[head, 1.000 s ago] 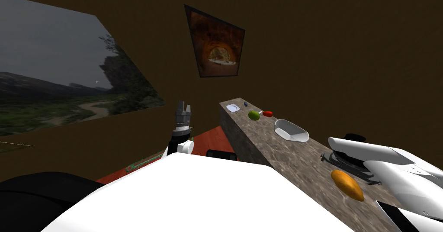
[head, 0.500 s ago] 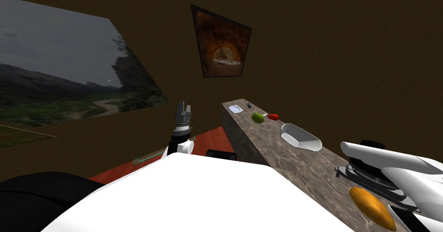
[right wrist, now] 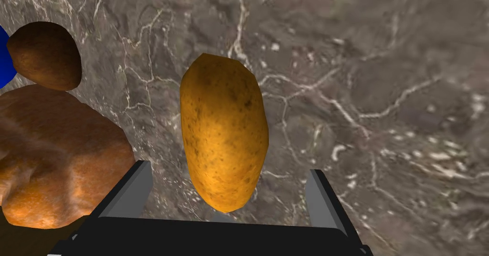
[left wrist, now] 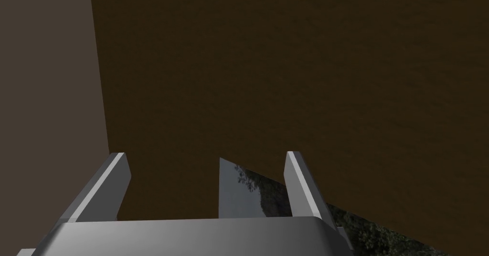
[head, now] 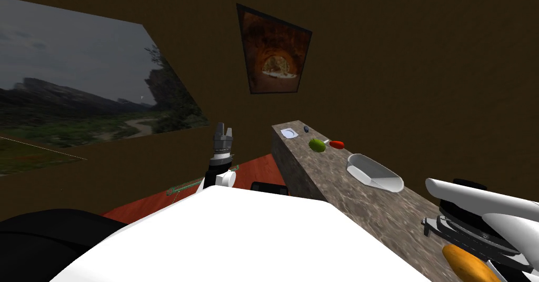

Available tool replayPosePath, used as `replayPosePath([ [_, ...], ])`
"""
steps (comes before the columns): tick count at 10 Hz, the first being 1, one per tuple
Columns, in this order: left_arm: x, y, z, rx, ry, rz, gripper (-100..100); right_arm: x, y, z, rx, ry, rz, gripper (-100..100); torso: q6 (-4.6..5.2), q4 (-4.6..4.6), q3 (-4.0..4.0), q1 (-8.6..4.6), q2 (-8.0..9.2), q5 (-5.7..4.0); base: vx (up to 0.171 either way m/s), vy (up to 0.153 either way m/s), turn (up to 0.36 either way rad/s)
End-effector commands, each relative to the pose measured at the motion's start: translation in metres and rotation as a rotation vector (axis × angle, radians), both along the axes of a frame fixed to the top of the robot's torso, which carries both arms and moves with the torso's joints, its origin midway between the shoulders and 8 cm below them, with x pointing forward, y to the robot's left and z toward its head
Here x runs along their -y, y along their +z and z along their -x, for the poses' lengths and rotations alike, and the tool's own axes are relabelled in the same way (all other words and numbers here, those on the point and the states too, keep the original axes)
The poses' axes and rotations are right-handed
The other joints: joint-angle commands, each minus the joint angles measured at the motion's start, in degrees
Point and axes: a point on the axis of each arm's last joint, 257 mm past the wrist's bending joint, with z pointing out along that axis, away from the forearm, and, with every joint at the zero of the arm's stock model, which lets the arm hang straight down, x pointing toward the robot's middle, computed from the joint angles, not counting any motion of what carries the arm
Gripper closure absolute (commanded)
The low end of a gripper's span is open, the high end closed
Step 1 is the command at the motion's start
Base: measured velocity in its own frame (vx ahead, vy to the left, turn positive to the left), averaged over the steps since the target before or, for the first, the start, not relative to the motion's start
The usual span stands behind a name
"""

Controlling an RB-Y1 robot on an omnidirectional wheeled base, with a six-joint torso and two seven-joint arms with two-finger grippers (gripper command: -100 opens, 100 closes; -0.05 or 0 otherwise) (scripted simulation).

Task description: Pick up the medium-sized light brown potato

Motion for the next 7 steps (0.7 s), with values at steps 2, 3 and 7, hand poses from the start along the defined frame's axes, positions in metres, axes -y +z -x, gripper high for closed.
replayPosePath([
  [2,0.0,0.0,0.0,0.0,0.0,0.0,0,-0.01,-0.006,0.015,-0.034,-0.026,-0.044,-100,0.01,0.0,0.01,0.0,0.02,-0.01,-0.005,-0.012,0.016],
  [3,0.0,0.0,0.0,0.0,0.0,0.0,0,-0.006,-0.004,0.011,-0.025,-0.02,-0.031,-100,0.01,0.01,0.02,-0.01,0.04,-0.01,-0.004,-0.005,0.004],
  [7,0.0,0.0,0.0,0.0,0.0,0.0,0,-0.004,-0.011,0.037,-0.043,-0.045,-0.033,-100,0.01,0.02,0.05,0.01,0.09,0.0,-0.019,-0.006,0.1],
])
